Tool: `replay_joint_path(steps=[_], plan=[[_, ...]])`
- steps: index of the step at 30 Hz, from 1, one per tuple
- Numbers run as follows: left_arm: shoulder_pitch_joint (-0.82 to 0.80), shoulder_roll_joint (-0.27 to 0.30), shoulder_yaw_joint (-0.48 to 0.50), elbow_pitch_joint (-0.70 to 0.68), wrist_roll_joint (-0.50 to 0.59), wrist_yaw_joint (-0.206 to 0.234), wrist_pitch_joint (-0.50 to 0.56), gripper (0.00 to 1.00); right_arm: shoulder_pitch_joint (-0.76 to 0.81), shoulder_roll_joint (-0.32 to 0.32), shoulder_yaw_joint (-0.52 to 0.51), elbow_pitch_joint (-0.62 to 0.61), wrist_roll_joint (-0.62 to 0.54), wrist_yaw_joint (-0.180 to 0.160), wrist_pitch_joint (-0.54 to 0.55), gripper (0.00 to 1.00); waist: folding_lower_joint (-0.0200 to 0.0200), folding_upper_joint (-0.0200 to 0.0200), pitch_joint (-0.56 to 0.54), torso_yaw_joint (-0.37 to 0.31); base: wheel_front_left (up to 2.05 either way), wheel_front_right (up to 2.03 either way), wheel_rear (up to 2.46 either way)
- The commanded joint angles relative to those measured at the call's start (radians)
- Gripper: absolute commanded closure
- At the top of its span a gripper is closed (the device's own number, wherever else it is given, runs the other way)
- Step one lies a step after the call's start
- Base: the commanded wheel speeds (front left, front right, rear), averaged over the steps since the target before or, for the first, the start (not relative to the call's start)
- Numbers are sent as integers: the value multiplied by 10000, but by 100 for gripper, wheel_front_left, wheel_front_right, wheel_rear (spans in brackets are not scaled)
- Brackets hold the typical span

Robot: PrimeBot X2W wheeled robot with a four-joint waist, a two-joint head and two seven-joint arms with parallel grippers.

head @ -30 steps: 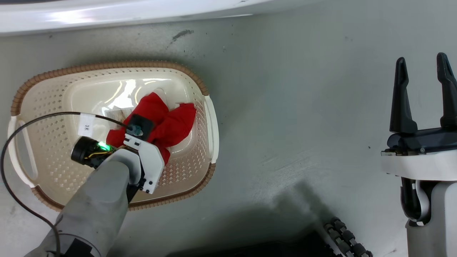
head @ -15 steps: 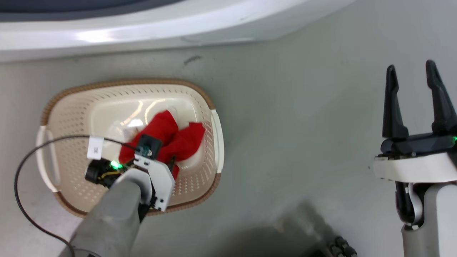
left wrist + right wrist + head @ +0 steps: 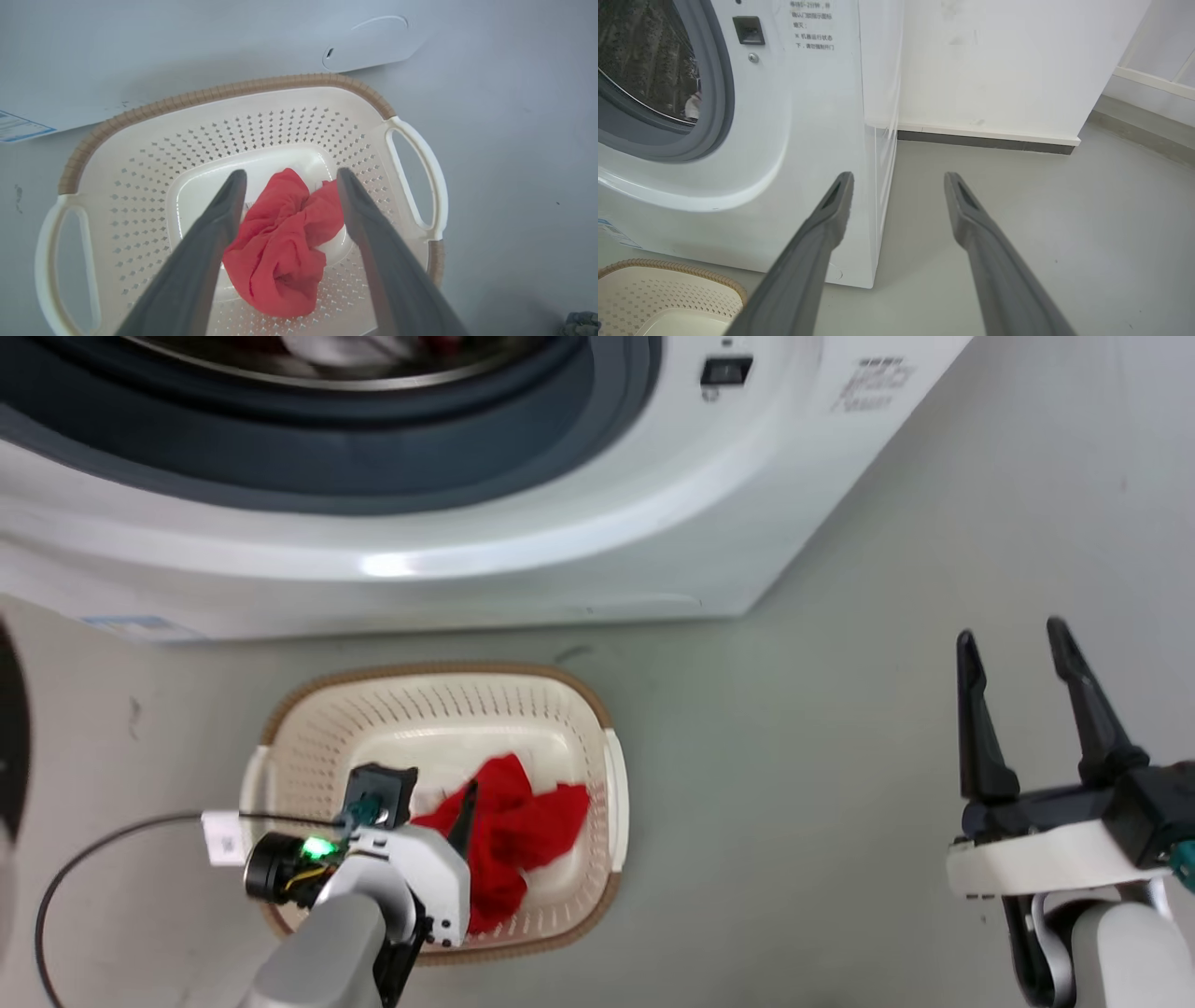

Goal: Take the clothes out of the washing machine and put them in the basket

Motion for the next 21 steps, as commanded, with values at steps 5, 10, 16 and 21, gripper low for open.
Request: replay_joint_path(steps=[5,10,16,21], plan=[[1458,259,1262,-2265,722,592,-25,0,663,4,19,142,-108,-7,-24,0,1,0,-1621,496,0,0,0],[2534,144,2461,-4020,1368,905,-25,0,1072,4,119,238,-115,-7,-24,0,1,0,-2279,574,0,0,0],[3586,-267,3771,-5886,2189,1102,-27,0,1438,3,167,305,-107,-7,-24,0,1,0,-2939,641,0,0,0],[4024,-579,4584,-6843,2808,1032,-26,0,1629,6,213,330,-84,-7,-24,0,1,0,-3284,680,0,0,0]])
